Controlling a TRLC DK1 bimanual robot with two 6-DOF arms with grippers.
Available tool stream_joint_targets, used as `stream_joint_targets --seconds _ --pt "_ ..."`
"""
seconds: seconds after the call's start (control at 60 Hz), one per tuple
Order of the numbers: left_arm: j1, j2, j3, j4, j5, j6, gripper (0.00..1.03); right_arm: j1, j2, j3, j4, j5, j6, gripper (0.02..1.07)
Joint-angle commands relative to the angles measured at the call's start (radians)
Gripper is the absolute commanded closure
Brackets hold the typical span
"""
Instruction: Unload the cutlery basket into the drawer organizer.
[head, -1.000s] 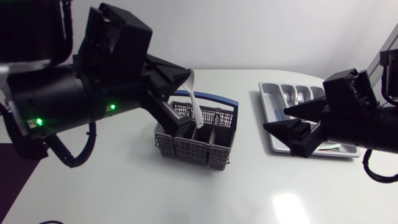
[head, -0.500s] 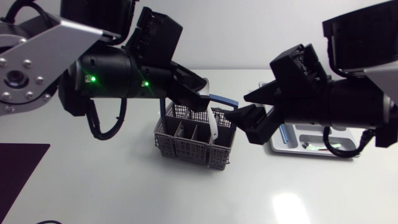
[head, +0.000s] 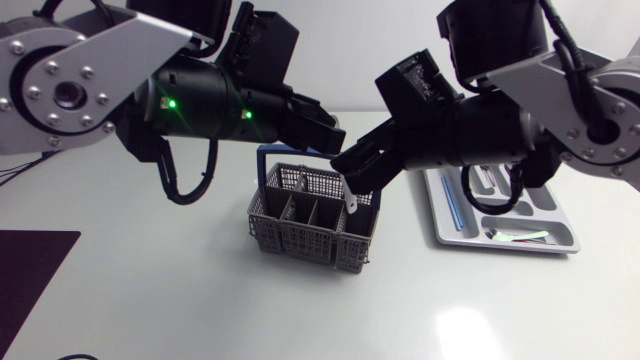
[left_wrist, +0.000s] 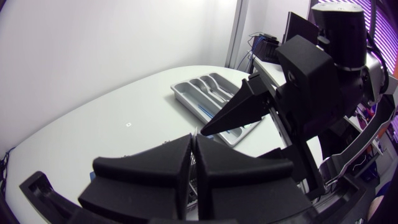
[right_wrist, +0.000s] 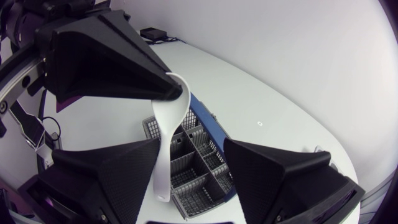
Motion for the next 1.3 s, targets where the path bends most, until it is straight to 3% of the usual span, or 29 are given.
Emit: stream_joint_targets --seconds 0.0,0.2,0.383,0.6,0.783,0.867,1.183,1.283 --pt "0.009 0.019 0.031 -0.004 0.011 -0.032 1.00 0.009 0.031 0.031 0.015 0.007 0.025 0.42" --pt "0.017 0.022 0.030 -0.002 0.018 -0.037 1.00 0.033 0.048 0.034 0.029 0.025 0.020 0.67" --pt "0.019 0.024 0.027 0.001 0.018 -0.038 0.98 0.043 0.045 0.027 0.026 0.030 0.002 0.99" --pt "0.022 0.013 0.022 0.001 0.018 -0.040 0.90 0.044 0.033 0.011 0.019 0.028 -0.006 1.01" --pt "0.026 -0.024 0.025 0.001 0.018 -0.029 0.59 0.036 0.019 0.000 -0.010 0.002 -0.012 1.01" --pt "0.042 -0.048 0.031 0.001 0.018 -0.020 0.50 0.030 -0.001 -0.010 -0.028 -0.007 -0.027 1.01" --pt "0.152 -0.143 0.021 -0.008 0.021 -0.003 0.46 -0.062 -0.120 -0.059 -0.126 -0.101 -0.095 1.01" --pt "0.218 -0.182 -0.007 -0.010 0.054 0.000 0.46 -0.161 -0.173 -0.079 -0.185 -0.167 -0.162 1.01"
